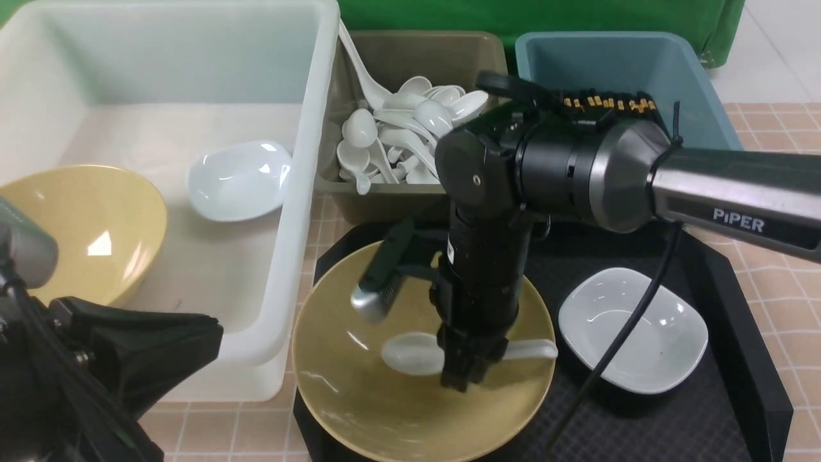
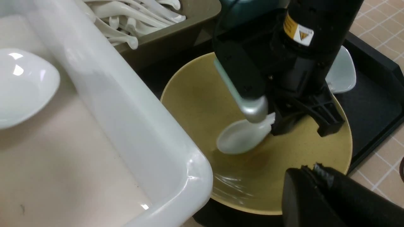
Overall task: On brown table put chopsticks spoon bowls plates into blue grey white boxes.
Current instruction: 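Reach down and grasp the white spoon resting in the bowl with the right gripper, then place the white spoon into the bin of spoons with the right gripper, then grasp the large bowl on the tray by its rim, then place the tan bowl onto the bowl stack in the left bin with the left gripper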
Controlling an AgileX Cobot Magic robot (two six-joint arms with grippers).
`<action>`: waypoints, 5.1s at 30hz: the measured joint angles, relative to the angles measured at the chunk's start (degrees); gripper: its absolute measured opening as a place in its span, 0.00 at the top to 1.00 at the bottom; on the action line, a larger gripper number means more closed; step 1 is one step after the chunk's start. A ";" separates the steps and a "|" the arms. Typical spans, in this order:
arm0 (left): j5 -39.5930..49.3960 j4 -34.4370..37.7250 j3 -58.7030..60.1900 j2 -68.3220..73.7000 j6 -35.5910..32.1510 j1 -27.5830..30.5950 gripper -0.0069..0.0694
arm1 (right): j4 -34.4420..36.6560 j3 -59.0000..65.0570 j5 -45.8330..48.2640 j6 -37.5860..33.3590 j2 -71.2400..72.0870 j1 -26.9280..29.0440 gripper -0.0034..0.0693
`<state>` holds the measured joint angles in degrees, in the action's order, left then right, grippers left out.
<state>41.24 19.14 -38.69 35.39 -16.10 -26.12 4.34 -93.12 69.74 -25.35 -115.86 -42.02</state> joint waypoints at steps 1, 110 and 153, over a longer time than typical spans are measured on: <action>0.58 -0.24 -0.55 0.50 0.91 0.00 0.90 | -0.13 -1.22 0.00 0.26 0.12 0.00 0.67; 29.00 9.62 -56.51 64.35 -10.01 10.59 0.90 | 3.58 3.56 -2.12 1.39 38.50 4.74 0.85; 5.78 17.30 -23.22 55.42 -11.14 67.26 0.75 | 2.84 -26.13 2.83 -5.79 17.38 -4.79 0.89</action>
<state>47.03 36.44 -61.92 90.80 -27.24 41.14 7.18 -119.25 72.57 -31.14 -98.47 -46.81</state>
